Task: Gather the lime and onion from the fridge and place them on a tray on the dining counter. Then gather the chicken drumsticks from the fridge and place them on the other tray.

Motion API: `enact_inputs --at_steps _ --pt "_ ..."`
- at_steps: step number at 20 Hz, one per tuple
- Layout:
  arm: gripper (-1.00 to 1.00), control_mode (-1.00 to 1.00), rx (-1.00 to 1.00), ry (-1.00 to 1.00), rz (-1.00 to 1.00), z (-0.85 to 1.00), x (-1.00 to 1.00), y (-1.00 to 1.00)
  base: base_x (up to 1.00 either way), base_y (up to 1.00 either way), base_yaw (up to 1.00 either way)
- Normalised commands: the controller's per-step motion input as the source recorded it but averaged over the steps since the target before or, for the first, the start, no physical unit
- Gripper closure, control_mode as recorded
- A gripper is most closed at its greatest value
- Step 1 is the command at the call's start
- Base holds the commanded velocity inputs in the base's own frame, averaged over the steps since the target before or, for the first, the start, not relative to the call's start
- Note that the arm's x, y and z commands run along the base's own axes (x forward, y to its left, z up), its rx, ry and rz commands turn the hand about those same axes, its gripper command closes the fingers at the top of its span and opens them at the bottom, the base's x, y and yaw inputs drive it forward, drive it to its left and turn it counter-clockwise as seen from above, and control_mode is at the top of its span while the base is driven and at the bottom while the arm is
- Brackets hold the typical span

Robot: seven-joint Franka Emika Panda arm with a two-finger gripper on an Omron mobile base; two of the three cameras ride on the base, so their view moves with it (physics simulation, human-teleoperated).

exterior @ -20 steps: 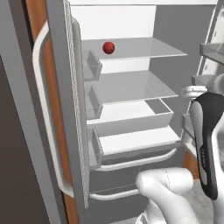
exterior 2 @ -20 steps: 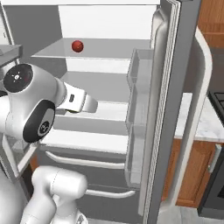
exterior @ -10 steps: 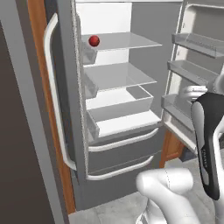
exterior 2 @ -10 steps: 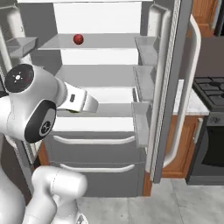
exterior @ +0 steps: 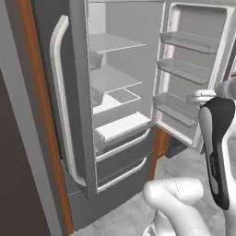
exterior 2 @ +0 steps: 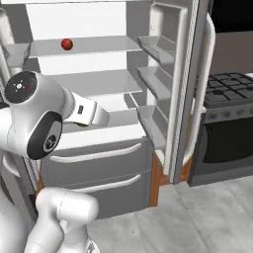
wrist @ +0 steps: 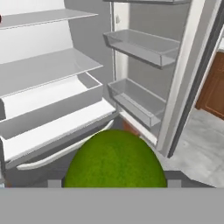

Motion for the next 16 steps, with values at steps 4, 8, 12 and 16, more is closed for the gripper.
enact_inputs --at_steps 4,8,12,16 --pt "1.0 1.0 0.0 0.0 0.0 0.0 0.0 0.0 -0.3 0.42 -0.49" --pt "1.0 1.0 0.0 0.0 0.0 0.0 0.0 0.0 -0.33 0.41 -0.5" --pt "1.0 1.0 0.0 0.0 0.0 0.0 0.0 0.0 -0.41 0.38 -0.5" --pt "1.0 1.0 0.0 0.0 0.0 0.0 0.0 0.0 -0.47 0.4 -0.51"
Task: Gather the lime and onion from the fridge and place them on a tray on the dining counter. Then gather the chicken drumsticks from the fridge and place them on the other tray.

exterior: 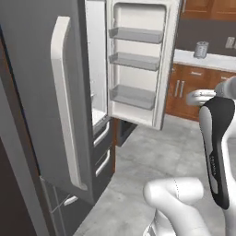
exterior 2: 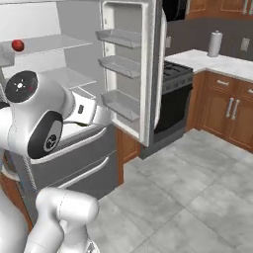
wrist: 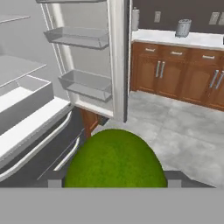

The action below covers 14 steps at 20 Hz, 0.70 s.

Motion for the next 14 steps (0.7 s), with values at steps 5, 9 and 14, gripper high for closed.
enact_inputs --at_steps 5,9,14 --pt "1.0 1.0 0.0 0.0 0.0 0.0 0.0 0.0 -0.43 0.48 -0.51" --pt "1.0 1.0 0.0 0.0 0.0 0.0 0.0 0.0 -0.48 0.44 -0.5" --pt "1.0 1.0 0.0 0.0 0.0 0.0 0.0 0.0 -0.52 0.43 -0.48"
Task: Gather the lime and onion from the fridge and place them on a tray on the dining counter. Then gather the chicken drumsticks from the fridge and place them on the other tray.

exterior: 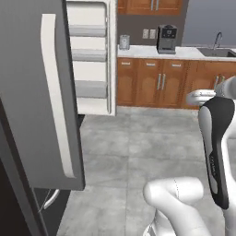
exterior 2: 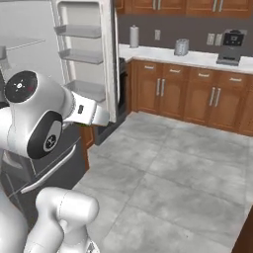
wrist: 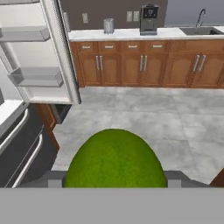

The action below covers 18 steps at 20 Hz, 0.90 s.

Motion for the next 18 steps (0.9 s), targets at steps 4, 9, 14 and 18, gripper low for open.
enact_inputs --at_steps 4,9,14,18 --pt "1.0 1.0 0.0 0.0 0.0 0.0 0.0 0.0 -0.57 0.48 -0.41" --pt "1.0 1.0 0.0 0.0 0.0 0.0 0.0 0.0 -0.66 0.44 -0.37" --pt "1.0 1.0 0.0 0.0 0.0 0.0 0.0 0.0 -0.84 0.18 -0.29" --pt "1.0 1.0 0.0 0.0 0.0 0.0 0.0 0.0 -1.0 0.0 -0.2"
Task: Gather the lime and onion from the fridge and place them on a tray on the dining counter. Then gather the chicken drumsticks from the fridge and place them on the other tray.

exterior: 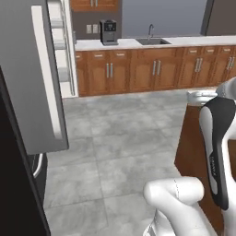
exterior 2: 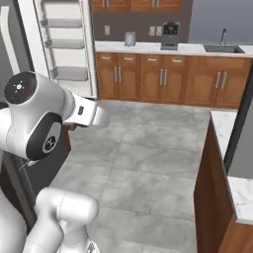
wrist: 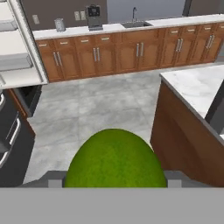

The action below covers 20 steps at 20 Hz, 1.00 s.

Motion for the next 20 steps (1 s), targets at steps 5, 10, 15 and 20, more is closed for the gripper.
enact_inputs --at_steps 5,10,15,20 --pt "1.0 1.0 0.0 0.0 0.0 0.0 0.0 0.0 -0.91 -0.03 -0.19" --pt "1.0 1.0 0.0 0.0 0.0 0.0 0.0 0.0 -0.77 -0.27 -0.16" --pt "1.0 1.0 0.0 0.0 0.0 0.0 0.0 0.0 -0.34 -0.56 -0.09" --pt "1.0 1.0 0.0 0.0 0.0 0.0 0.0 0.0 -0.02 -0.76 -0.03"
